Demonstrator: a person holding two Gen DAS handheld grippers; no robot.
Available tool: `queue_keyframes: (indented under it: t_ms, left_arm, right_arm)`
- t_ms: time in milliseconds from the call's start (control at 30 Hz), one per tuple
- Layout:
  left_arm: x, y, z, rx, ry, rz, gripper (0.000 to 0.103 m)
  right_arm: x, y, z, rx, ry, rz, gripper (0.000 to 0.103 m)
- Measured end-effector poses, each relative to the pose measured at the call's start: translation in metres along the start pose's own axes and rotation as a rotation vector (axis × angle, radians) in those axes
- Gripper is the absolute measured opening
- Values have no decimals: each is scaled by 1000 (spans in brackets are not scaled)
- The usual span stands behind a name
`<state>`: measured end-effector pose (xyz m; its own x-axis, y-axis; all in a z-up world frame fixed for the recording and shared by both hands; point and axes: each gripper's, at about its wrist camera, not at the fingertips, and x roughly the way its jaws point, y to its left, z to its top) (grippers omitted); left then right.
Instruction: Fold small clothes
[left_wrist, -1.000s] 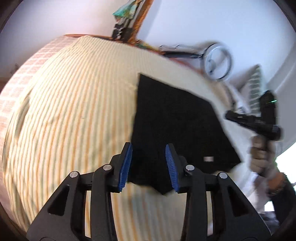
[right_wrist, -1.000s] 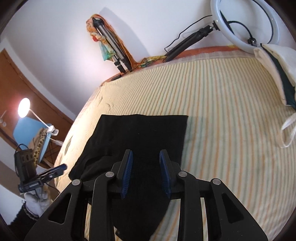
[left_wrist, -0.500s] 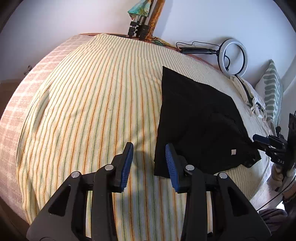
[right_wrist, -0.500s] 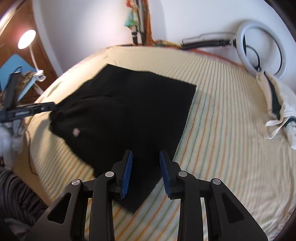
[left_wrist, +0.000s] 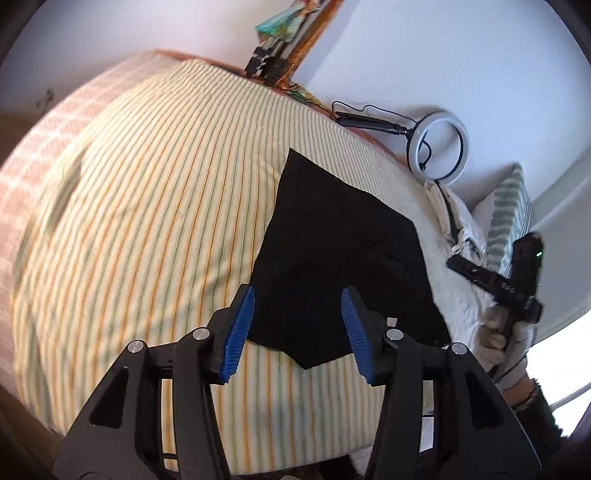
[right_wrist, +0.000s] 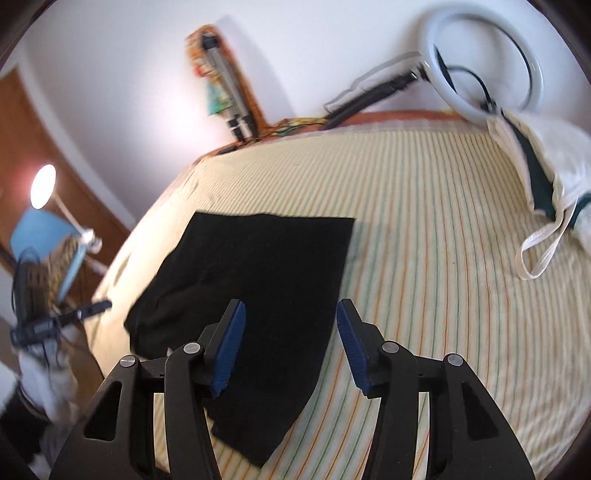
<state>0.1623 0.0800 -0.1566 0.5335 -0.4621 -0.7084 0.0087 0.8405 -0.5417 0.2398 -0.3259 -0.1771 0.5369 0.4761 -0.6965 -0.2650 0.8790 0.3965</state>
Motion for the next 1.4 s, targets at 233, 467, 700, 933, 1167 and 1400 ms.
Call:
queue_keyframes:
  t_ms: [233, 467, 700, 933, 1167, 1400]
  left_arm:
    - [2, 31, -26, -277, 41, -118, 57]
    - [24, 41, -38, -419, 73, -203, 57]
    - [33, 38, -31, -445, 32, -212, 57]
    - [44, 31, -23, -415, 6, -203, 57]
    - [54, 23, -17, -404, -21, -195, 57]
    - [66, 17, -10, -382, -36, -176, 57]
  right_arm:
    - [24, -42, 10, 173, 28, 65, 50]
    - [37, -54, 15, 218, 47, 99, 51]
    - [49, -56, 23, 216, 47, 131, 53]
    - [62, -54, 35, 207, 53, 153, 53]
    - [74, -52, 39, 212, 51, 190, 49]
    - [85, -40, 42, 185, 75, 209, 38]
